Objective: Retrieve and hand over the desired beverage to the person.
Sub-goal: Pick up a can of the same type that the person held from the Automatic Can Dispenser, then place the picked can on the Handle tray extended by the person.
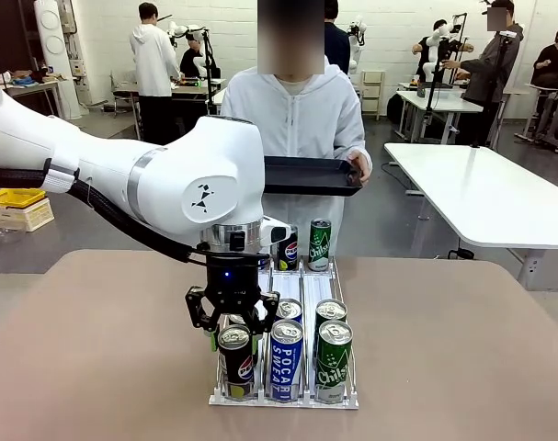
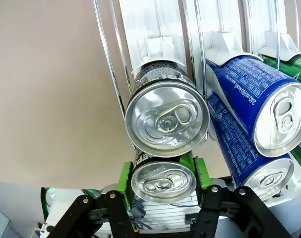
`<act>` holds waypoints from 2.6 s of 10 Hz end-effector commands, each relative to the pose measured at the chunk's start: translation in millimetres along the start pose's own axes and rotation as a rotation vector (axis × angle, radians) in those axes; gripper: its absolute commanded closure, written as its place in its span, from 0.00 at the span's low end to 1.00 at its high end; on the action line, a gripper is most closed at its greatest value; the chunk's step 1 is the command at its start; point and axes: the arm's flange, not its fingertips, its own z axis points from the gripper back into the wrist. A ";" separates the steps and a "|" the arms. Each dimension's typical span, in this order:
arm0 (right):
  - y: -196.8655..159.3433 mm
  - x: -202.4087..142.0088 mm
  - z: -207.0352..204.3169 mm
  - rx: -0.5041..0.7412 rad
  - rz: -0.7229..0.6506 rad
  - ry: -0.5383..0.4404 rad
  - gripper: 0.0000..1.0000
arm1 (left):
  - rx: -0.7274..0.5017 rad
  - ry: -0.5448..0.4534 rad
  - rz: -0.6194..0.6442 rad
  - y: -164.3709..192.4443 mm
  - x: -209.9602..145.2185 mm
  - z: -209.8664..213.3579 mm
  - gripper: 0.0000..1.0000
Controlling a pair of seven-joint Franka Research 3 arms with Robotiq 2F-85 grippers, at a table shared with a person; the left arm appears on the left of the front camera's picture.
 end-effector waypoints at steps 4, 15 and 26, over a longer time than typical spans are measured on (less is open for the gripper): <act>0.2 0.7 -0.9 -0.010 -0.001 0.006 0.00 | -0.038 0.039 -0.073 30.1 -27.3 82.8 1.00; 0.2 0.7 -0.9 -0.010 -0.001 0.006 0.00 | -0.048 -0.215 -0.223 -89.8 4.4 305.0 1.00; 0.2 0.7 -0.9 -0.010 -0.001 0.006 0.00 | -0.025 -0.196 -0.183 -100.2 49.6 275.3 1.00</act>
